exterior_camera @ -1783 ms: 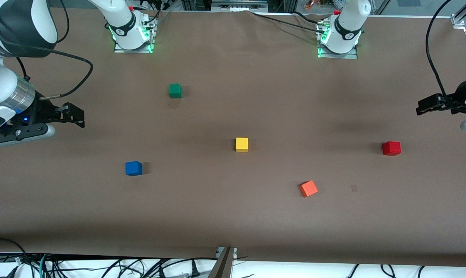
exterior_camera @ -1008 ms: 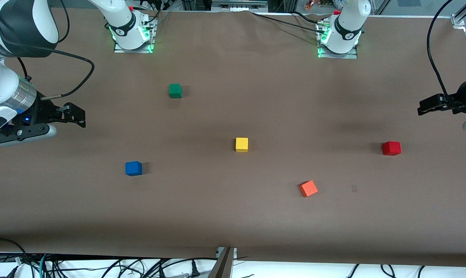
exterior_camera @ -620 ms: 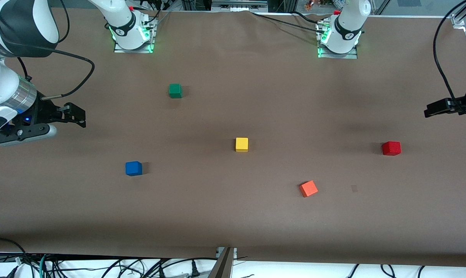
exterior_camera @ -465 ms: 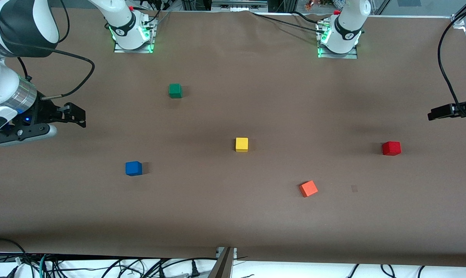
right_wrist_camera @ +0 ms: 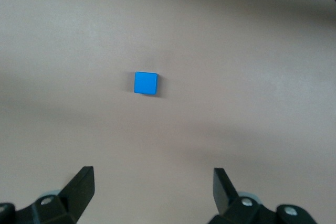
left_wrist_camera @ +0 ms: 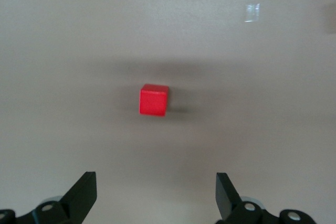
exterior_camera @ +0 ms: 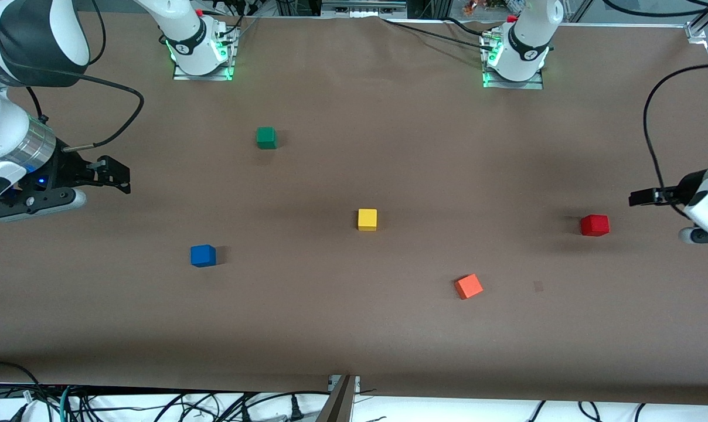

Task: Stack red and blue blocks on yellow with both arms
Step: 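Lower the left gripper and grasp the red cube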

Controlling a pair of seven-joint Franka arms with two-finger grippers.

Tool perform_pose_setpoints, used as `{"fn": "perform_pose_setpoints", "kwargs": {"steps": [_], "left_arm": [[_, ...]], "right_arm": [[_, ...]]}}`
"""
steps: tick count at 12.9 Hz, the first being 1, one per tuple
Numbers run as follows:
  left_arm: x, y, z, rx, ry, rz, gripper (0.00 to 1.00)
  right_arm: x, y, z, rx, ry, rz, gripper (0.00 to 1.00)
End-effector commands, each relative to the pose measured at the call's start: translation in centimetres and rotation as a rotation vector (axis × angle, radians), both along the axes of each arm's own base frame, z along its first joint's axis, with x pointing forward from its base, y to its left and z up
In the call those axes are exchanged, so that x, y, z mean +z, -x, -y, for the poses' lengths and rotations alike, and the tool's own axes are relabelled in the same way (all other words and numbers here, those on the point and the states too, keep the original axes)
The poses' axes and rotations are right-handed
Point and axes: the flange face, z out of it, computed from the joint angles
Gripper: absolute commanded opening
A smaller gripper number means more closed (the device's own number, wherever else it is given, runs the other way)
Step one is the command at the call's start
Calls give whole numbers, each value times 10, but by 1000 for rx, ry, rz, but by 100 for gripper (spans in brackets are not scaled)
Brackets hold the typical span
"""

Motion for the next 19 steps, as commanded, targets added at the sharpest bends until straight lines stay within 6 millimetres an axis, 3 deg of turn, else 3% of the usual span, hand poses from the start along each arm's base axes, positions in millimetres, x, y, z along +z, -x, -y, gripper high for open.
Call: {"fn": "perform_pose_setpoints", "kwargs": {"steps": [1, 6, 9, 14, 19], "left_arm": [[-44, 21, -13, -77, 8, 12, 100], [-135, 65, -32, -95, 22, 61, 100], [-175, 80, -27, -137, 16, 148, 100], [-210, 74, -23, -161, 12, 208, 100], [-232, 74, -29, -208, 15, 232, 100]], "right_arm": [[6, 0, -1, 0, 4, 11, 100], [5, 0, -1, 0, 4, 11, 100], [5, -1, 1, -3, 4, 11, 100], [2, -2, 6, -11, 4, 8, 100], [1, -2, 8, -15, 4, 6, 100]]}}
